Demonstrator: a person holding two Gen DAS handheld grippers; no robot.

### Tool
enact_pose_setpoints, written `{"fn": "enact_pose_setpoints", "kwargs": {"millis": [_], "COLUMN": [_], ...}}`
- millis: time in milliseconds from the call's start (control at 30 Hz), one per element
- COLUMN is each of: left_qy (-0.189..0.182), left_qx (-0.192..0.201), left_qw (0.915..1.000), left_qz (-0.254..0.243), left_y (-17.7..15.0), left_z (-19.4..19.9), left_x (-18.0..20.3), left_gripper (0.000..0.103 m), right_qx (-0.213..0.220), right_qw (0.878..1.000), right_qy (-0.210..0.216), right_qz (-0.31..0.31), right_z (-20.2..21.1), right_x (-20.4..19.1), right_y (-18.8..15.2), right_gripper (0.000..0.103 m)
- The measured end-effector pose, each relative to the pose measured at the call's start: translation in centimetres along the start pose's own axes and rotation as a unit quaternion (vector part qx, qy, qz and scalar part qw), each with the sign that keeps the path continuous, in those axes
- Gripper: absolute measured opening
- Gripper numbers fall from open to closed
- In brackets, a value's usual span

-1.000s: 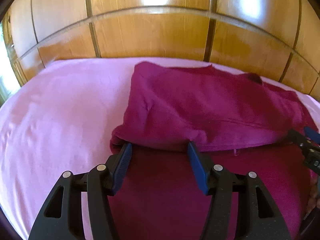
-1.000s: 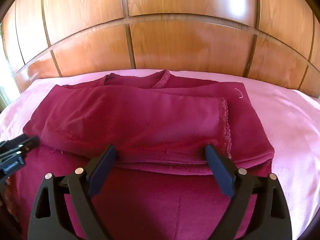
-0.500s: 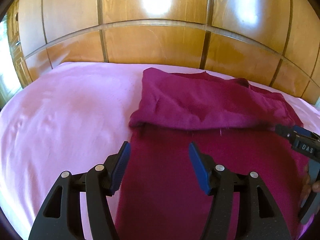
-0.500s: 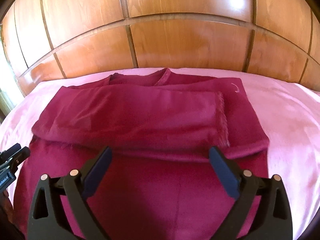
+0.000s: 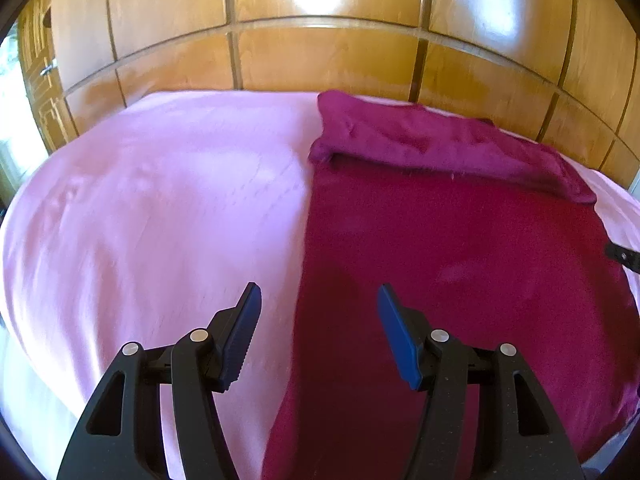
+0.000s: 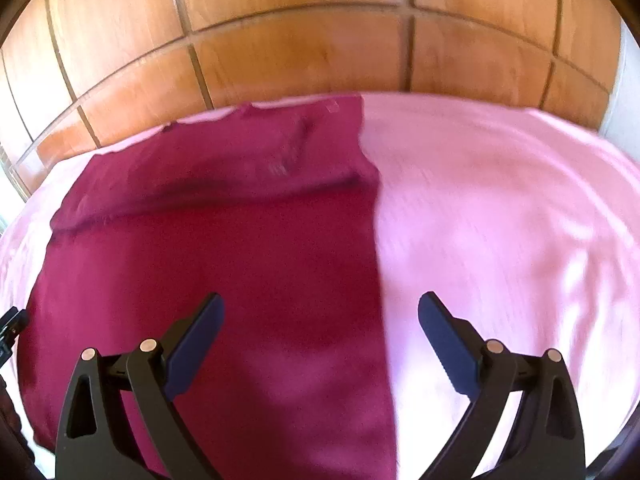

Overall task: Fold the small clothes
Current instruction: 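Grasp the sweater hem with the left tool while the right tool grasps the hem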

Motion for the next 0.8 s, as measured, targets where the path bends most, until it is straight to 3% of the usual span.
{"fn": "enact_pose_setpoints", "kwargs": {"millis": [167,733,767,800], "left_qy": [0.001,-0.019,-0.025,-0.033], "left_qx": [-0.015,-0.044,-0.049,-0.054], "left_qw": [0.9999,0.9979,0.9973,0.9965], "left_qz": [0.001,-0.043,-0.049,-0.055], "left_y": [-1.8,-6.3,-6.7,-7.2], "left_z": [0.5,3.0,3.4,3.6], "left_x": [-1.0,-1.4,-1.4,-1.4], "left_gripper": [0.059,0.059,0.058,0.05], "right_qx": [-0.024,-0.1,-0.115,-0.115], "right_qw": [0.999,0.992,0.99,0.99], "right_qy": [0.026,0.074,0.08,0.08], "right_qz": [-0.005,0.027,0.029,0.029], "right_z": [1.9,6.4,6.5,6.5], "right_x": [0.8,-0.7,-0.8,-0.8], "right_y": [-3.3,-10.6,-11.2,-11.2], "right_gripper": [0.091,0.047,0.043,0.038]}}
Point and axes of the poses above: each gripper's, at about its wrist camera, not at the fingertips, and z roughly against the way its jaws point, x to its right, y to its top, the point moved 7 cm from there along -z, roughly the way its jaws point, and after that the axes turned 5 degrees about y, right-handed, at the moved point
